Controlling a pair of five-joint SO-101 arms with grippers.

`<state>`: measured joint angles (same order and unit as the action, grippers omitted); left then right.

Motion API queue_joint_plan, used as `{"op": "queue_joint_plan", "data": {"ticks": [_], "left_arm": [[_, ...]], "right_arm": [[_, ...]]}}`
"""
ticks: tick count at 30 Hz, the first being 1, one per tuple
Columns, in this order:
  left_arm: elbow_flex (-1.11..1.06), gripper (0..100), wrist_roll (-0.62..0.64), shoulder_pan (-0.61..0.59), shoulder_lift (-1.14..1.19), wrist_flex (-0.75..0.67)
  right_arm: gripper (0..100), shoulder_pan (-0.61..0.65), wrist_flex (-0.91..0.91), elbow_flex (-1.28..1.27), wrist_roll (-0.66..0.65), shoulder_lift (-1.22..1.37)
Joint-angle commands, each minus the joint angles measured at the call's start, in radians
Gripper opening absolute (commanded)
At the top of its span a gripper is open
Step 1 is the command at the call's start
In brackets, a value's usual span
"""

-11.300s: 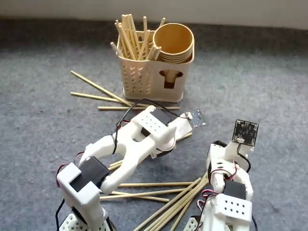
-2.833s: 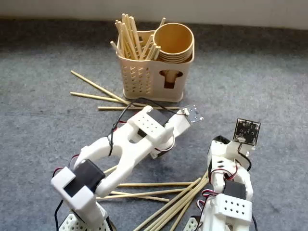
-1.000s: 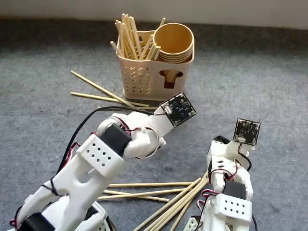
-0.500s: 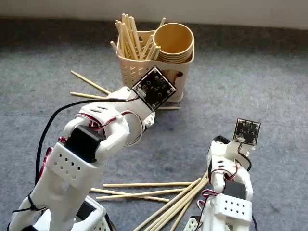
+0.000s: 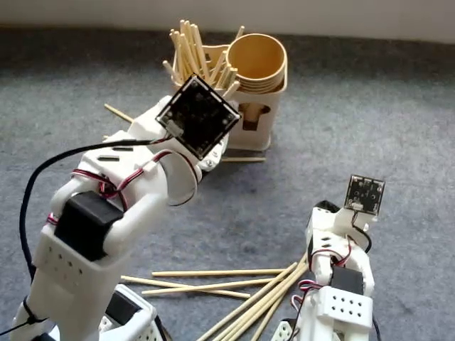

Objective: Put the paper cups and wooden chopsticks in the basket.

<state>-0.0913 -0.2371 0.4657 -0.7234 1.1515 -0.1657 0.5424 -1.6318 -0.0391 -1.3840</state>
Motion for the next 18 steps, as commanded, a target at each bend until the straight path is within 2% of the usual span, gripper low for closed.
{"op": "queue_joint_plan", "data": {"ticks": [1,6,18], "left_arm": [[0.094,1,0.046,-0.013,-0.018,-0.005],[0.131,1,0.114,-0.013,-0.022,-0.078],[0.128,1,0.118,-0.039,-0.019,-0.341]], "right_arm": [[0.6,-0.004,-0.03,0.01,0.005,-0.012],[0.6,-0.004,-0.03,0.01,0.005,-0.012],[0.6,-0.004,-0.03,0.008,0.005,-0.012]]}}
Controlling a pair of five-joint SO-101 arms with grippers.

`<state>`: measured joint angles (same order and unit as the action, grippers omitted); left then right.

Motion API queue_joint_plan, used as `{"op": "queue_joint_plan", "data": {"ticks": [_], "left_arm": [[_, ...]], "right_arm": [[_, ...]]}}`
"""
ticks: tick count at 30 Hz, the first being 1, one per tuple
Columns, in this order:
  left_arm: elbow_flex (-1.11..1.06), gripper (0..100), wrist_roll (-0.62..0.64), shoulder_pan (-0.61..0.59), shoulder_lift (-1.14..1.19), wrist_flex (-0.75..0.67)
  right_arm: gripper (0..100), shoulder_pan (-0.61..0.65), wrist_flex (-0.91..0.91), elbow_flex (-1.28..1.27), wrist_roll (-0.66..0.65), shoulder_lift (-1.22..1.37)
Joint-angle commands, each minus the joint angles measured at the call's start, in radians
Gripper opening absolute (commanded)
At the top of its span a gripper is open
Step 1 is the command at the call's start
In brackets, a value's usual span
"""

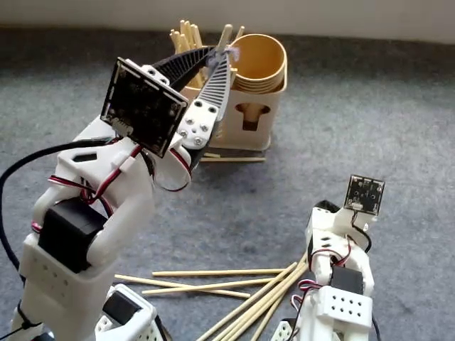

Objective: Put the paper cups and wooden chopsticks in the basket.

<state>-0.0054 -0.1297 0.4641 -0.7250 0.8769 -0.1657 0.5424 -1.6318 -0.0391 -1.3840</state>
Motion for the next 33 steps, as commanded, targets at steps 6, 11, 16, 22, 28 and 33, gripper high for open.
{"op": "queue_joint_plan", "data": {"ticks": [6,11,16,22,28,33], "left_arm": [[0.039,1,0.181,-0.153,-0.013,-0.141],[-0.015,1,0.322,-0.249,-0.016,-0.213],[-0.202,1,0.428,-0.314,-0.015,-0.493],[-0.366,1,0.43,-0.329,-0.012,-0.786],[-0.361,1,0.428,-0.329,0.053,-0.795],[-0.298,1,0.428,-0.329,0.197,-0.793]], "right_arm": [[0.6,-0.004,-0.03,0.008,0.005,-0.012],[0.6,-0.004,-0.03,0.008,0.005,-0.012],[0.6,-0.004,-0.03,0.008,0.005,-0.012],[0.6,-0.004,-0.03,0.008,0.005,-0.012],[0.6,-0.004,-0.03,0.008,0.003,-0.012],[0.6,-0.004,-0.03,0.008,0.003,-0.012]]}}
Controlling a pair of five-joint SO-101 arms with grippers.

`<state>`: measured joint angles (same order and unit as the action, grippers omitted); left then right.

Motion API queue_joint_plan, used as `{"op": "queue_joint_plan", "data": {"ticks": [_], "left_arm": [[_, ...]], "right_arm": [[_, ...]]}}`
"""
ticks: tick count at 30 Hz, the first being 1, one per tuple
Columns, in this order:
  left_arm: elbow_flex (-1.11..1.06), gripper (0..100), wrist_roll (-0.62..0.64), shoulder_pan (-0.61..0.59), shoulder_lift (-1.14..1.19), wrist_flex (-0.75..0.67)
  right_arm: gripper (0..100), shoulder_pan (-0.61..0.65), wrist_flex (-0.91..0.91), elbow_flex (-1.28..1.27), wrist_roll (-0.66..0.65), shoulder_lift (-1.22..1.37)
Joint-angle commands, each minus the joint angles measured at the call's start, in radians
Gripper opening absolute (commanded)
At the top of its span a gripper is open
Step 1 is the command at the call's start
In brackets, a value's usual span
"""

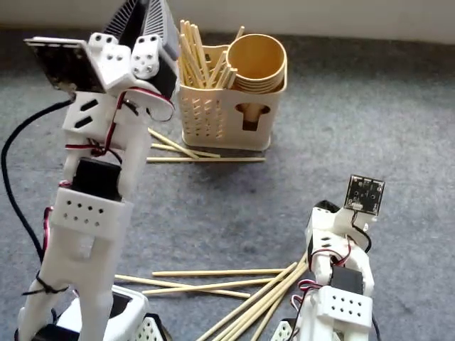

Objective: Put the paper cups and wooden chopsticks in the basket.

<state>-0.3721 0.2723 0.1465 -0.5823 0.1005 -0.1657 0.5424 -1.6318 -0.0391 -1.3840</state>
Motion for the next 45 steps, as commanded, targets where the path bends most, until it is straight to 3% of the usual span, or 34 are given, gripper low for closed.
{"op": "queue_joint_plan", "data": {"ticks": [1,7,22,30,41,45], "left_arm": [[0.079,1,0.026,-0.012,0.079,-0.015],[0.088,1,0.025,-0.01,0.157,-0.015],[0.019,1,-0.17,0.094,0.162,-0.012],[-0.054,1,-0.178,0.085,0.157,-0.012],[-0.09,12,-0.181,0.045,0.153,0.213],[-0.088,15,-0.265,0.067,0.151,0.273]], "right_arm": [[0.6,-0.004,-0.03,0.008,0.003,-0.012],[0.6,-0.004,-0.03,0.008,0.003,-0.012],[0.6,-0.004,-0.03,0.008,0.003,-0.012],[0.6,-0.004,-0.03,0.008,0.003,-0.012],[0.6,0.002,-0.031,0.008,0.003,-0.012],[0.6,0.028,-0.07,0.007,0.003,-0.012]]}}
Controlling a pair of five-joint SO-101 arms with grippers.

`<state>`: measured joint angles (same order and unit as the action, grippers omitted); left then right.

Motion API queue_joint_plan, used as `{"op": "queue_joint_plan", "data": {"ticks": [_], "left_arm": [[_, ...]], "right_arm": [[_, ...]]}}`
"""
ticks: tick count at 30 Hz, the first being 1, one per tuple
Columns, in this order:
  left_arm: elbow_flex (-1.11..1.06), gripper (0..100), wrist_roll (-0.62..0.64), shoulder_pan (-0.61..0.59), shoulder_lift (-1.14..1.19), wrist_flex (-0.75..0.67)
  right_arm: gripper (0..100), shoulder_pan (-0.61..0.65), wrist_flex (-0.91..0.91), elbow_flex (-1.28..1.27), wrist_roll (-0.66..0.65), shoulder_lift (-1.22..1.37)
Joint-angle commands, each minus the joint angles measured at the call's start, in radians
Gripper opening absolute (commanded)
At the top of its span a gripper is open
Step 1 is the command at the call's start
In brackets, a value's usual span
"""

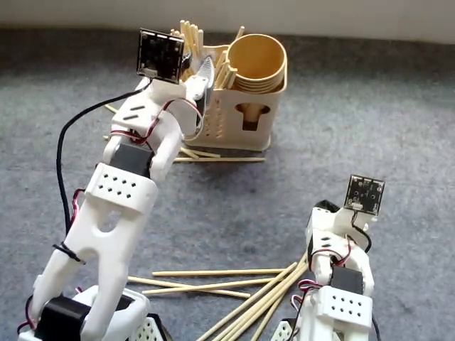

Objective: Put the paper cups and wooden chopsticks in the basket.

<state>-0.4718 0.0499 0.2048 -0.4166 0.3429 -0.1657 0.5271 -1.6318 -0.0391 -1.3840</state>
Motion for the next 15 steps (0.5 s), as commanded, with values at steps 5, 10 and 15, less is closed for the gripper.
{"op": "queue_joint_plan", "data": {"ticks": [5,10,15], "left_arm": [[0.077,16,-0.048,0.01,-0.015,0.16],[0.225,15,-0.048,-0.005,-0.015,0.345],[0.338,15,-0.044,-0.005,-0.015,0.506]], "right_arm": [[0.6,0.028,-0.062,0.005,0.003,-0.012],[0.6,0.028,-0.062,0.005,0.003,-0.012],[0.6,0.028,-0.062,0.005,0.003,-0.012]]}}
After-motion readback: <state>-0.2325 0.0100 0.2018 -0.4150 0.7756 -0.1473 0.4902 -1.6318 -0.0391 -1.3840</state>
